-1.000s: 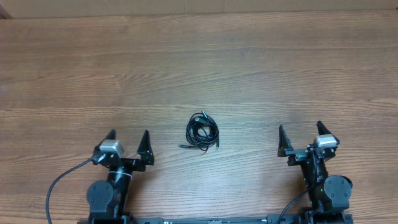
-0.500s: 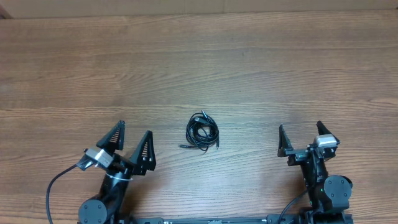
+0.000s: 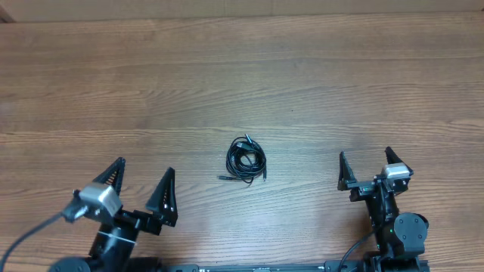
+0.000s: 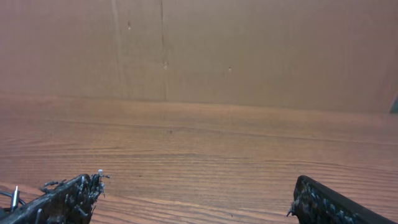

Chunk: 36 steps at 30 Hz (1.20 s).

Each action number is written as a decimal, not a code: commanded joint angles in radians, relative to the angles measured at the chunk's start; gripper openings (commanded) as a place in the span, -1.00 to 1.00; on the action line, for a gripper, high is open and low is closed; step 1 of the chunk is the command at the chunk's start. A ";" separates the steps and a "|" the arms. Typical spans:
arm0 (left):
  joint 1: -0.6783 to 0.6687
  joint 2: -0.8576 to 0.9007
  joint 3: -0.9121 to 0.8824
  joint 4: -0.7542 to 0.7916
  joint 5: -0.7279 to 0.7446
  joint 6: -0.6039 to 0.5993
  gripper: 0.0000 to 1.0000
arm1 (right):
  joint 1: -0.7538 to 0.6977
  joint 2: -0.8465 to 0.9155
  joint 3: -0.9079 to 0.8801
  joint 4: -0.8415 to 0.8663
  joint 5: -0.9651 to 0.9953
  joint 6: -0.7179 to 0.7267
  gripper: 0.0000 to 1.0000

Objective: Untangle cables
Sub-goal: 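Raise the left gripper and move it over the black cable coil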

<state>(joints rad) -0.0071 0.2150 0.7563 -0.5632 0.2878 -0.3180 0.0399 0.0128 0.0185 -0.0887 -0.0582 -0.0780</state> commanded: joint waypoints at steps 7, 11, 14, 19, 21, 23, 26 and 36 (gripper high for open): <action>-0.006 0.359 0.419 -0.428 0.317 0.033 0.99 | -0.001 -0.010 -0.010 0.007 0.013 -0.002 1.00; -0.006 0.392 0.430 -0.409 0.604 -0.043 0.99 | -0.001 -0.010 -0.010 0.007 0.013 -0.002 1.00; -0.006 0.394 0.430 -0.412 0.721 -0.123 0.99 | -0.001 -0.010 -0.010 0.007 0.013 -0.002 1.00; -0.006 0.393 0.430 -0.421 0.812 -0.161 0.99 | -0.001 -0.010 -0.010 0.007 0.013 -0.002 1.00; -0.006 0.394 0.430 -0.421 0.808 -0.161 0.99 | -0.001 -0.010 -0.010 0.007 0.013 -0.002 1.00; -0.006 0.394 0.430 -0.420 0.797 -0.161 0.99 | -0.001 -0.010 -0.010 0.007 0.013 -0.002 1.00; -0.006 0.394 0.430 -0.425 0.732 -0.161 0.99 | -0.001 -0.010 -0.010 0.007 0.013 -0.002 1.00; -0.006 0.394 0.430 -0.535 0.450 -0.160 1.00 | -0.001 -0.010 -0.010 0.007 0.013 -0.002 1.00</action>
<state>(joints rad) -0.0071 0.6071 1.1660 -1.0767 0.8673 -0.4721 0.0399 0.0128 0.0185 -0.0887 -0.0521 -0.0788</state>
